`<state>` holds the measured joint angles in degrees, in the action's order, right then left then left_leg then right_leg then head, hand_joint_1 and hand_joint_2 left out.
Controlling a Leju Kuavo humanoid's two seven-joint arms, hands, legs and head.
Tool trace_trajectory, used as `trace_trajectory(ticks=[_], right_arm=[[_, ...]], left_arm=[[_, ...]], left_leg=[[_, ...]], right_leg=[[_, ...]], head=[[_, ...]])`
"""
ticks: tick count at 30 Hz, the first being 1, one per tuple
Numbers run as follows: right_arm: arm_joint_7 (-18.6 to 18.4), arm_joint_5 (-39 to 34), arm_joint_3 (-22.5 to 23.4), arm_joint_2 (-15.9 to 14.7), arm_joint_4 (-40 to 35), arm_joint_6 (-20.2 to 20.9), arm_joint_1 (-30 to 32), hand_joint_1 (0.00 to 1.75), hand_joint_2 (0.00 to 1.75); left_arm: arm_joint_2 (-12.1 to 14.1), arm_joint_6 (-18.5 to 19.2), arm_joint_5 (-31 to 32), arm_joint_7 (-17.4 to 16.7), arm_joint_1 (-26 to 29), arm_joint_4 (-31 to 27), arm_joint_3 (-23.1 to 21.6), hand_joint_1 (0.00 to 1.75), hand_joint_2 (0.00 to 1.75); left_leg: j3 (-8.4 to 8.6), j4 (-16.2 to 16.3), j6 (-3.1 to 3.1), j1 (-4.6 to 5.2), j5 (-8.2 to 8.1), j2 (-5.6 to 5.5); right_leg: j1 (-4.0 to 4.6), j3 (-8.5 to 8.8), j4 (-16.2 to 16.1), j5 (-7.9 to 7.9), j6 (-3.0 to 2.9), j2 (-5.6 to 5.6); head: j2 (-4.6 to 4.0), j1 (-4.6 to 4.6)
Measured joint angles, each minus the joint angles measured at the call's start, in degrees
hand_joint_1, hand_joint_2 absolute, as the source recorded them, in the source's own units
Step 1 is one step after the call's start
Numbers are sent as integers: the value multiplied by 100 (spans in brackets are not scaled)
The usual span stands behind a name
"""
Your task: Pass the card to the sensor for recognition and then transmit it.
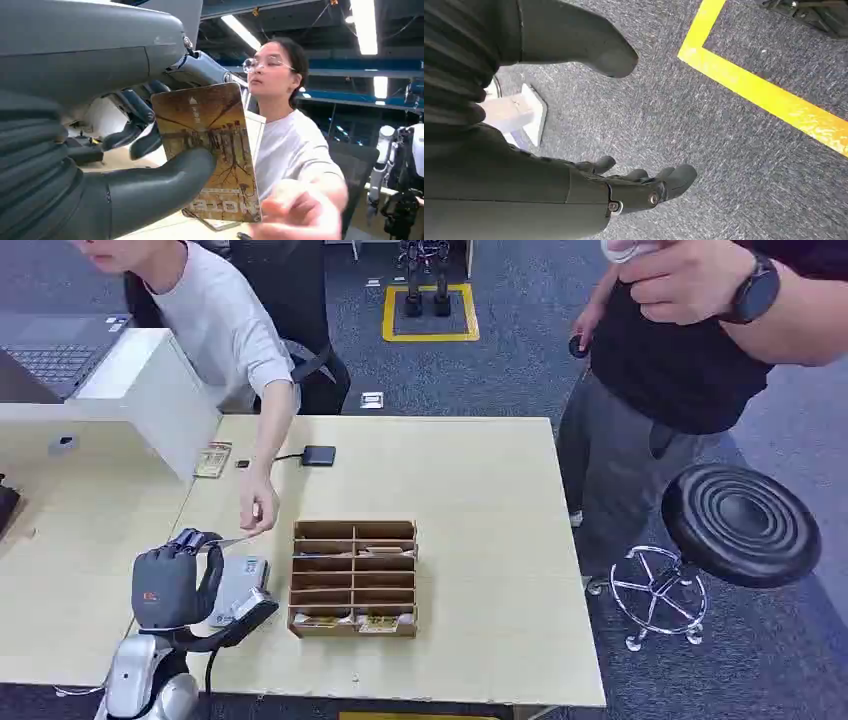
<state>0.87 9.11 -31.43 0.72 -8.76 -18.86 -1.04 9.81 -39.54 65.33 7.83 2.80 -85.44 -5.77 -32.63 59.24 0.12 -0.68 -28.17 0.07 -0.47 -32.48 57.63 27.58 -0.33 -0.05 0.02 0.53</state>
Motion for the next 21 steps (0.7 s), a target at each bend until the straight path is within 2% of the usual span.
trace_trajectory(ticks=[11,15,17,20,21], right_arm=[[0,0,0,0,-4,0,0,0,175],[4,4,0,2,-7,0,0,0,175],[7,4,0,2,-7,-2,0,0,175],[0,-13,0,7,-7,-53,2,0,175],[0,-22,0,9,-4,-72,2,0,175]], left_arm=[[26,2,-44,4,-1,13,0,175,175],[59,75,-718,193,0,11,-37,175,175],[66,370,-1526,383,1,7,-48,175,175],[46,1521,-3169,330,-2,-28,-48,175,175],[35,1791,-3481,271,-2,-28,-48,175,175]], left_leg=[[0,0,0,0,0,0],[0,0,0,0,0,0],[0,0,0,0,0,0],[0,0,0,0,0,0],[0,0,0,0,0,0]], right_leg=[[0,0,0,0,0,0],[0,0,0,0,0,0],[0,0,0,0,0,0],[0,0,0,0,0,0],[0,0,0,0,0,0]], head=[[0,0],[-2,0],[0,0],[-2,0],[0,0]])
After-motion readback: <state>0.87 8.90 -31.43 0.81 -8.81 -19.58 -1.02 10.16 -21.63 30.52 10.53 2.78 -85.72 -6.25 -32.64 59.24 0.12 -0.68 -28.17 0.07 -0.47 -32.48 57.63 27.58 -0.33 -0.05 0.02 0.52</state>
